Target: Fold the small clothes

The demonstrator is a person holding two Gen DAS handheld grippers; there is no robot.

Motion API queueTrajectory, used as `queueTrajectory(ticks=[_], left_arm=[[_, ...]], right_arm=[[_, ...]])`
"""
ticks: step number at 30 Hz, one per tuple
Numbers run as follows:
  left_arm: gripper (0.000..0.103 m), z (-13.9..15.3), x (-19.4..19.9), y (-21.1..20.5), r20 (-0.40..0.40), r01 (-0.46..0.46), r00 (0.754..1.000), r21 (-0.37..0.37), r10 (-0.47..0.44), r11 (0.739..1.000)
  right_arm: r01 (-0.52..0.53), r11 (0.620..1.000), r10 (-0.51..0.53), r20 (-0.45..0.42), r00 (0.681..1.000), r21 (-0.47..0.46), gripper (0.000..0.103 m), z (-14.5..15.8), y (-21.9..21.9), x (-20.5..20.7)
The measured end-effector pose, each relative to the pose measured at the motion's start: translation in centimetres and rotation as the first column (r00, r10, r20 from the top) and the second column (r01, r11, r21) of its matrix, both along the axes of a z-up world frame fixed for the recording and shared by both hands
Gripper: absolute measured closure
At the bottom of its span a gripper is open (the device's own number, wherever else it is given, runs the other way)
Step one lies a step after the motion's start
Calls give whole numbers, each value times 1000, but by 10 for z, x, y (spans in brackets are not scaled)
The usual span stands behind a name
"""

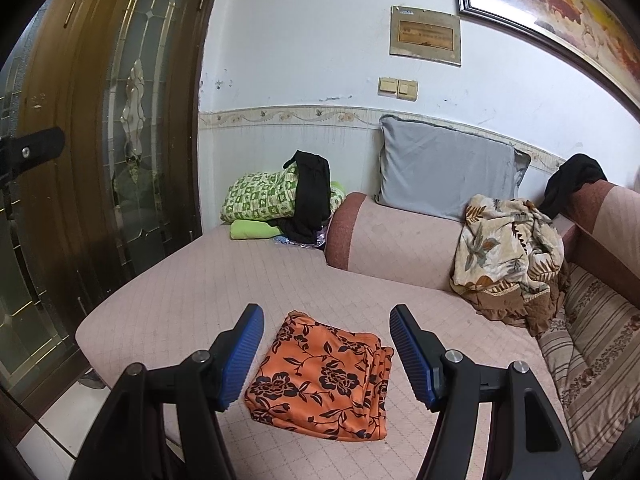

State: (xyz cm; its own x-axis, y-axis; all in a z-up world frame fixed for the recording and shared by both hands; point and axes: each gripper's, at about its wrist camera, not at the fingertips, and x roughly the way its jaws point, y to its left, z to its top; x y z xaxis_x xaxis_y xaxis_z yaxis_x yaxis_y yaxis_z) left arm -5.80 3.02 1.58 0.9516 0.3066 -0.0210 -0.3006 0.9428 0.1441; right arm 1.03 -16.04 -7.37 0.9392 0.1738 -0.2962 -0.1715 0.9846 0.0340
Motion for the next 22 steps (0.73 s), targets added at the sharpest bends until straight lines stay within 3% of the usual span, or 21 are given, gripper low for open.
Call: queueTrajectory(ticks=[17,22], left_arm=[[0,-16,60,-5,-94,16,995,6,-16,1000],[0,-22,105,-6,-123,135,983,-37,-139,990]], right_arm=[[20,1000,-21,-80,997,-8,34,-22,0,51],[7,1000,-7,-100,995,-1,34,-29,-4,81]])
